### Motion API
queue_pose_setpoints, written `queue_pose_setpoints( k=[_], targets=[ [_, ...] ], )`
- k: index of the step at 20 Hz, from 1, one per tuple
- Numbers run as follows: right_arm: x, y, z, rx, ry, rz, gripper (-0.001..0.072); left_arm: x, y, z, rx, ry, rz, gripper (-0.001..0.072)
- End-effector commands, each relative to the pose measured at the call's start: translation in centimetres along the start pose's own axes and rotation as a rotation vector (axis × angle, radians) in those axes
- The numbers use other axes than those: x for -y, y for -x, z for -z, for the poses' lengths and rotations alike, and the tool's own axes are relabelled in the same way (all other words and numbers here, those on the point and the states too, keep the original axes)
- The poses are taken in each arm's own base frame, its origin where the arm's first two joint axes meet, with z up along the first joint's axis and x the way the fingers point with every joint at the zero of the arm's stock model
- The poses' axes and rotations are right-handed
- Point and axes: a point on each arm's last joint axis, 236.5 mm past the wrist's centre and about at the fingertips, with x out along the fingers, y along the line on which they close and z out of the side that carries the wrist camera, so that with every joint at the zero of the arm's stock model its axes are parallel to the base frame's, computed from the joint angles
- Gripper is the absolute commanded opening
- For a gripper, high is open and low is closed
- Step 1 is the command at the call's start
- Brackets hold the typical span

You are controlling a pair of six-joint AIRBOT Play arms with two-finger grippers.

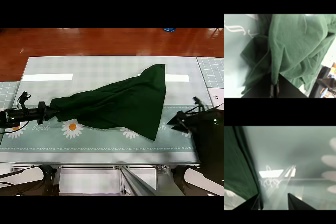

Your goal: Fold the shirts.

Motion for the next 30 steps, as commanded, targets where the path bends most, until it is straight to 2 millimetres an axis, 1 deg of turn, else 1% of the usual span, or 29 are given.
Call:
queue_pose_setpoints(
  k=[1, 5, 6, 8, 9, 10, 11, 12, 13, 14, 15, 17, 18, 19, 20, 22, 23, 24, 25, 26, 27, 28, 29, 30],
  targets=[
    [-0.9, -2.8, 3.2, -0.104, 0.032, 0.022, 0.0396, 0.0, 0.0, 0.0, 0.0, -0.003, 0.0, 0.0021],
    [-3.0, -5.3, 3.5, -0.098, 0.099, 0.069, 0.0396, 0.0, -0.1, 0.0, 0.0, -0.002, 0.0, 0.0021],
    [-4.1, -6.0, 3.5, -0.092, 0.111, 0.054, 0.0396, 0.0, -0.1, 0.0, 0.0, -0.002, -0.001, 0.002],
    [-7.1, -7.2, 2.7, -0.049, 0.135, -0.015, 0.0395, 0.0, 0.0, 0.0, 0.0, -0.003, 0.0, 0.002],
    [-8.7, -7.2, 1.9, -0.014, 0.157, -0.046, 0.0304, 0.0, 0.0, 0.0, 0.0, -0.003, 0.0, 0.0021],
    [-10.3, -6.8, 1.0, 0.016, 0.201, -0.077, 0.0104, 0.2, 0.0, -0.1, 0.004, 0.0, 0.006, 0.002],
    [-12.3, -5.7, 0.2, 0.039, 0.254, -0.119, 0.0018, 0.8, 0.1, -0.4, 0.012, 0.004, 0.028, 0.002],
    [-14.1, -4.4, -0.4, 0.045, 0.301, -0.146, 0.0018, 2.0, 0.4, -0.9, 0.025, 0.002, 0.068, 0.002],
    [-15.9, -2.4, -1.2, 0.063, 0.356, -0.162, 0.0018, 4.0, 1.0, -1.8, 0.043, -0.013, 0.123, 0.002],
    [-17.8, 0.0, -2.4, 0.1, 0.408, -0.173, 0.0018, 6.4, 2.0, -2.8, 0.072, -0.059, 0.182, 0.002],
    [-20.1, 3.2, -3.9, 0.172, 0.457, -0.186, 0.0018, 9.3, 3.4, -4.0, 0.111, -0.134, 0.248, 0.002],
    [-24.8, 11.1, -6.5, 0.357, 0.559, -0.208, 0.0018, 16.4, 7.7, -6.8, 0.236, -0.251, 0.39, 0.002],
    [-27.2, 15.8, -7.3, 0.468, 0.609, -0.216, 0.0018, 20.4, 10.5, -7.8, 0.314, -0.322, 0.459, 0.002],
    [-29.1, 20.2, -7.6, 0.575, 0.655, -0.222, 0.0018, 24.4, 13.4, -8.2, 0.379, -0.395, 0.52, 0.002],
    [-30.9, 24.9, -7.4, 0.689, 0.708, -0.224, 0.0018, 27.7, 15.9, -8.0, 0.425, -0.468, 0.545, 0.002],
    [-33.6, 32.9, -5.7, 0.887, 0.795, -0.231, 0.0018, 33.5, 20.4, -6.8, 0.508, -0.619, 0.528, 0.002],
    [-34.4, 36.5, -4.2, 0.975, 0.83, -0.228, 0.0018, 36.3, 22.5, -5.7, 0.555, -0.695, 0.502, 0.002],
    [-34.9, 39.5, -2.4, 1.049, 0.86, -0.22, 0.0018, 38.4, 24.4, -4.8, 0.607, -0.76, 0.456, 0.002],
    [-35.1, 41.8, -0.3, 1.114, 0.888, -0.205, 0.0018, 40.3, 26.2, -3.8, 0.668, -0.818, 0.396, 0.002],
    [-35.2, 43.6, 1.6, 1.169, 0.906, -0.194, 0.0018, 41.9, 28.2, -2.7, 0.741, -0.878, 0.316, 0.0019],
    [-35.1, 44.9, 3.5, 1.22, 0.919, -0.182, 0.0018, 43.2, 30.3, -1.5, 0.82, -0.927, 0.23, 0.002],
    [-34.9, 46.0, 5.5, 1.268, 0.937, -0.161, 0.0018, 44.2, 32.0, -0.1, 0.889, -0.968, 0.155, 0.002],
    [-34.6, 47.0, 7.4, 1.316, 0.946, -0.135, 0.0018, 45.1, 33.8, 1.7, 0.959, -1.017, 0.077, 0.002],
    [-34.2, 47.7, 8.9, 1.357, 0.95, -0.102, 0.0018, 45.6, 35.3, 3.4, 1.023, -1.057, 0.003, 0.002]
  ],
)
